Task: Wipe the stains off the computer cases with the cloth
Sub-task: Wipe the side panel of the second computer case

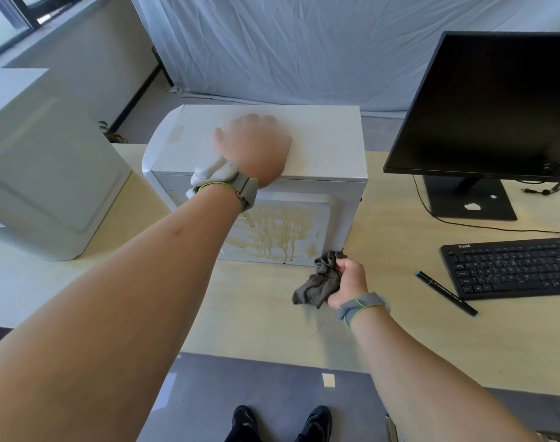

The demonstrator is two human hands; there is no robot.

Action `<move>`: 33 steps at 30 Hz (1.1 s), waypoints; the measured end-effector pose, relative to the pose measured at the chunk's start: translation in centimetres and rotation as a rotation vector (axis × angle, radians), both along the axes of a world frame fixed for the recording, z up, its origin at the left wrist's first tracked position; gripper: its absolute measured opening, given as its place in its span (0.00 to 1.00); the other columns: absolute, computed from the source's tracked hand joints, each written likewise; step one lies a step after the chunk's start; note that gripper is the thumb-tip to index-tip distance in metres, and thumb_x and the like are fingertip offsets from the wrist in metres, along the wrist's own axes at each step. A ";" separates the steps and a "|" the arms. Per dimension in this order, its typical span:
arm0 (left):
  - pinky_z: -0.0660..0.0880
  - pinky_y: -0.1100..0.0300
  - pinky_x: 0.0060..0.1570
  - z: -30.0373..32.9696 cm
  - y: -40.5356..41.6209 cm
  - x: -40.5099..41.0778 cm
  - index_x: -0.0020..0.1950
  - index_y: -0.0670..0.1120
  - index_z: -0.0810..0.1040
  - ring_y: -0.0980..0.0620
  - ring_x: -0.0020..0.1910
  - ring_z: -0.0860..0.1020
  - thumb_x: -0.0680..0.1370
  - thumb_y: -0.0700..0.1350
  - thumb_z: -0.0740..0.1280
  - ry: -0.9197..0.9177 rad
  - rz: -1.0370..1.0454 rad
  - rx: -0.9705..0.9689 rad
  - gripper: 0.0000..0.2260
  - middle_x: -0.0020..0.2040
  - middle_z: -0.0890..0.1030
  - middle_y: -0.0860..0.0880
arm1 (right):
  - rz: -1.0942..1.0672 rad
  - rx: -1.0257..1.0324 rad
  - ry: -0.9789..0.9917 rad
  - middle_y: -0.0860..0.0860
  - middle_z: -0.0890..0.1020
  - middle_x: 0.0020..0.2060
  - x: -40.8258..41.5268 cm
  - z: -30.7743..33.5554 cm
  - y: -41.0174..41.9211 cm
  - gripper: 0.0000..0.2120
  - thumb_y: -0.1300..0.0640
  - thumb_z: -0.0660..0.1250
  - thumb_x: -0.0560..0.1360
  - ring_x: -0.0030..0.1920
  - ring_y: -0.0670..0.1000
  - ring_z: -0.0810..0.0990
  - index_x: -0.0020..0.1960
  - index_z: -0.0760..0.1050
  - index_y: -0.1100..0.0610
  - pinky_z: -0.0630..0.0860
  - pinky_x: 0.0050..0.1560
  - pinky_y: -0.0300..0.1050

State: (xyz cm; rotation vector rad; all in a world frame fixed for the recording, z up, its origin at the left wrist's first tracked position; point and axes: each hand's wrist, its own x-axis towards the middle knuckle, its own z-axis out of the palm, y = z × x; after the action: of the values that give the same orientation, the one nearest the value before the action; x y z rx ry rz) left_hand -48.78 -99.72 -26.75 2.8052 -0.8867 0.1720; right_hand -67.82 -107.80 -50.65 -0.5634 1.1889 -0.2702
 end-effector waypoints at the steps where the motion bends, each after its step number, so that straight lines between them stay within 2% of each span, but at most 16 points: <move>1: 0.59 0.43 0.71 0.0 0.0 0.0 0.71 0.55 0.70 0.45 0.71 0.66 0.80 0.60 0.53 0.001 0.003 -0.001 0.22 0.73 0.70 0.50 | 0.036 -0.032 0.048 0.57 0.80 0.38 0.9 -1.4 -0.5 0.10 0.52 0.63 0.78 0.36 0.57 0.80 0.50 0.77 0.58 0.77 0.50 0.55; 3: 0.59 0.44 0.70 -0.3 0.0 0.0 0.70 0.55 0.70 0.45 0.71 0.67 0.80 0.60 0.53 -0.005 0.006 -0.005 0.21 0.72 0.70 0.50 | 0.127 -0.068 0.134 0.57 0.83 0.47 2.7 -6.9 -1.8 0.15 0.49 0.68 0.77 0.47 0.58 0.83 0.57 0.78 0.59 0.77 0.59 0.59; 5: 0.59 0.44 0.69 -0.3 0.0 0.0 0.70 0.55 0.70 0.46 0.71 0.67 0.80 0.60 0.53 -0.010 0.003 -0.006 0.21 0.72 0.70 0.51 | 0.194 -0.032 0.080 0.59 0.83 0.52 3.8 -8.0 -1.1 0.13 0.52 0.69 0.75 0.49 0.58 0.83 0.55 0.78 0.60 0.78 0.60 0.59; 8: 0.59 0.44 0.70 -0.1 0.0 0.1 0.71 0.55 0.70 0.46 0.71 0.67 0.80 0.60 0.53 -0.010 0.006 -0.006 0.21 0.72 0.70 0.51 | 0.144 -0.014 -0.006 0.60 0.82 0.49 4.9 -0.8 2.0 0.06 0.61 0.65 0.79 0.45 0.59 0.82 0.52 0.79 0.63 0.79 0.49 0.53; 12: 0.59 0.43 0.71 -0.4 0.0 0.0 0.70 0.55 0.70 0.46 0.72 0.66 0.80 0.60 0.53 -0.005 -0.001 -0.003 0.21 0.73 0.70 0.51 | -0.005 -0.088 -0.100 0.60 0.82 0.52 5.0 3.4 2.4 0.14 0.63 0.69 0.74 0.46 0.60 0.83 0.58 0.78 0.65 0.80 0.47 0.53; 15: 0.58 0.42 0.72 -0.3 0.1 0.0 0.70 0.55 0.70 0.45 0.72 0.66 0.80 0.60 0.52 0.005 -0.009 -0.009 0.22 0.73 0.69 0.50 | -0.016 -0.156 -0.229 0.60 0.81 0.45 3.7 8.3 2.6 0.07 0.66 0.64 0.77 0.39 0.59 0.82 0.54 0.77 0.65 0.76 0.37 0.49; 18: 0.57 0.41 0.73 -0.2 0.1 -0.1 0.70 0.55 0.70 0.45 0.72 0.66 0.80 0.60 0.52 0.004 -0.010 -0.008 0.22 0.73 0.69 0.50 | 0.023 -0.251 -0.404 0.60 0.80 0.46 2.6 13.4 2.2 0.07 0.63 0.67 0.73 0.46 0.61 0.81 0.51 0.78 0.63 0.76 0.43 0.52; 21: 0.57 0.41 0.73 -0.2 0.2 -0.1 0.70 0.55 0.70 0.45 0.72 0.66 0.80 0.60 0.52 0.009 -0.016 -0.013 0.22 0.73 0.69 0.50 | 0.072 -0.315 -0.519 0.60 0.80 0.45 1.7 16.1 1.5 0.04 0.63 0.66 0.74 0.47 0.61 0.82 0.47 0.78 0.62 0.80 0.48 0.55; 23: 0.58 0.41 0.73 -0.1 0.2 -0.1 0.70 0.55 0.70 0.45 0.72 0.66 0.80 0.60 0.52 0.011 -0.013 -0.019 0.22 0.73 0.69 0.50 | 0.112 -0.311 -0.478 0.61 0.79 0.44 0.9 16.4 1.2 0.07 0.60 0.68 0.70 0.46 0.61 0.80 0.46 0.78 0.62 0.78 0.51 0.62; 25: 0.58 0.41 0.72 -0.2 0.2 0.0 0.70 0.55 0.70 0.45 0.72 0.66 0.80 0.60 0.52 0.011 -0.008 -0.020 0.22 0.73 0.70 0.50 | 0.184 -0.225 -0.409 0.63 0.75 0.43 0.0 15.0 1.6 0.10 0.58 0.68 0.66 0.41 0.62 0.77 0.42 0.79 0.63 0.75 0.47 0.65; 27: 0.58 0.41 0.72 -0.4 0.0 0.0 0.70 0.55 0.70 0.45 0.72 0.66 0.80 0.61 0.53 0.008 -0.006 -0.021 0.21 0.73 0.70 0.51 | 0.206 -0.126 -0.210 0.64 0.76 0.38 -0.7 12.6 2.3 0.09 0.59 0.64 0.71 0.35 0.60 0.76 0.37 0.78 0.63 0.73 0.40 0.56; 29: 0.58 0.41 0.72 -0.4 0.1 0.1 0.70 0.55 0.70 0.45 0.72 0.66 0.80 0.61 0.53 0.007 -0.004 -0.025 0.21 0.73 0.70 0.51 | 0.186 -0.093 0.014 0.62 0.80 0.38 -0.9 9.0 2.8 0.08 0.63 0.63 0.77 0.35 0.59 0.78 0.42 0.77 0.65 0.72 0.37 0.49; 30: 0.58 0.41 0.72 -0.5 0.1 0.2 0.70 0.55 0.70 0.45 0.72 0.66 0.80 0.61 0.53 0.004 -0.002 -0.026 0.21 0.73 0.70 0.51 | 0.179 -0.102 0.084 0.61 0.81 0.41 -0.6 6.9 2.8 0.06 0.64 0.64 0.78 0.40 0.59 0.80 0.46 0.77 0.66 0.76 0.41 0.51; 31: 0.59 0.41 0.72 -0.5 0.2 0.2 0.70 0.56 0.70 0.45 0.72 0.67 0.80 0.61 0.53 0.001 0.002 -0.025 0.21 0.73 0.70 0.51 | 0.183 -0.108 0.142 0.61 0.82 0.45 0.0 5.0 3.0 0.06 0.64 0.66 0.78 0.46 0.60 0.82 0.50 0.77 0.68 0.79 0.49 0.54; 32: 0.59 0.41 0.72 -0.4 0.0 0.1 0.70 0.56 0.71 0.46 0.72 0.67 0.80 0.61 0.53 -0.005 0.000 -0.031 0.21 0.73 0.70 0.51 | 0.172 -0.116 0.174 0.62 0.82 0.49 0.5 2.9 2.7 0.09 0.64 0.67 0.77 0.51 0.61 0.82 0.53 0.77 0.70 0.79 0.57 0.58; 33: 0.59 0.42 0.72 -0.5 0.1 0.2 0.70 0.56 0.71 0.46 0.71 0.67 0.80 0.61 0.53 -0.008 0.003 -0.029 0.21 0.73 0.70 0.51 | 0.163 -0.099 0.169 0.62 0.82 0.50 1.6 0.0 2.4 0.11 0.64 0.67 0.77 0.53 0.62 0.82 0.56 0.77 0.71 0.78 0.61 0.61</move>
State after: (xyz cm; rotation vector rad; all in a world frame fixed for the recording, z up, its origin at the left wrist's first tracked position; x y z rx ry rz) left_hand -48.60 -99.65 -27.24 2.7807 -0.8750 0.1953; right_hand -66.27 -105.36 -50.69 -0.7775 1.2892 -0.1451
